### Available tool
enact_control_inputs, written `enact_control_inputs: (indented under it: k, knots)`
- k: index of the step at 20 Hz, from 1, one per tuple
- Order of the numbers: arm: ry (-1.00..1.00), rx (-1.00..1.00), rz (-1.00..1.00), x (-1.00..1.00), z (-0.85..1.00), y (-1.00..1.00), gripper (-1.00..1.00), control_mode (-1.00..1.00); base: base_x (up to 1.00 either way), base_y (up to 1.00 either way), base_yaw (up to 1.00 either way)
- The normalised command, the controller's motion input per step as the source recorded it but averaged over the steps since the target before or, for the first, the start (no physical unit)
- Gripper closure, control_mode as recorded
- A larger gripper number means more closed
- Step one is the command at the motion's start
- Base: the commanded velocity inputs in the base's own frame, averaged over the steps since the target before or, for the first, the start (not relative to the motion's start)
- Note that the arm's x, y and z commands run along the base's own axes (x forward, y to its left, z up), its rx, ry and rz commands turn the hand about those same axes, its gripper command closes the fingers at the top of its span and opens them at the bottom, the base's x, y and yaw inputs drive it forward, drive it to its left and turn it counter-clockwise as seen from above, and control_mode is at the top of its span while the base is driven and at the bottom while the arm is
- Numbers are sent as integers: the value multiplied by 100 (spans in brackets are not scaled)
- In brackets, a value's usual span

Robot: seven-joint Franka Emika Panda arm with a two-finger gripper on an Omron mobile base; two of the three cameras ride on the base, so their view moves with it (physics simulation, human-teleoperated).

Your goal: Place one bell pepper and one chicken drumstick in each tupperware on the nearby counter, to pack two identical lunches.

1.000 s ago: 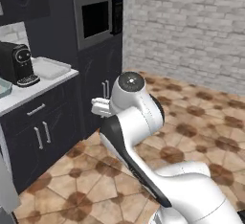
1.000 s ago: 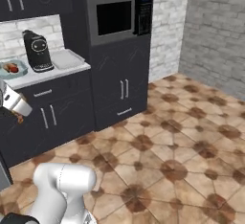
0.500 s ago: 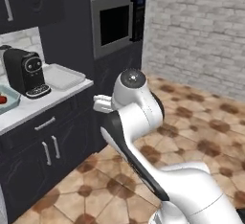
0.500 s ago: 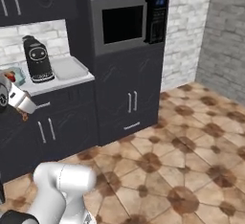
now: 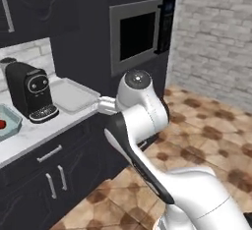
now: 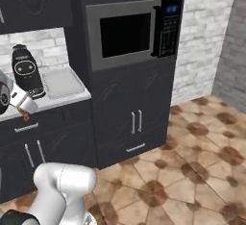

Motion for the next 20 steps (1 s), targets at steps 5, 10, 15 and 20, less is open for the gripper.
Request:
enact_control_inputs:
  k: [5, 10, 15, 20]
  knots:
    - [0, 0, 0, 0, 0, 0, 100, 100, 100, -3, 41]
    - [0, 0, 0, 0, 0, 0, 100, 100, 100, -8, 38]
    - [0, 0, 0, 0, 0, 0, 100, 100, 100, -19, 28]
    - [0, 0, 0, 0, 0, 0, 100, 100, 100, -52, 5]
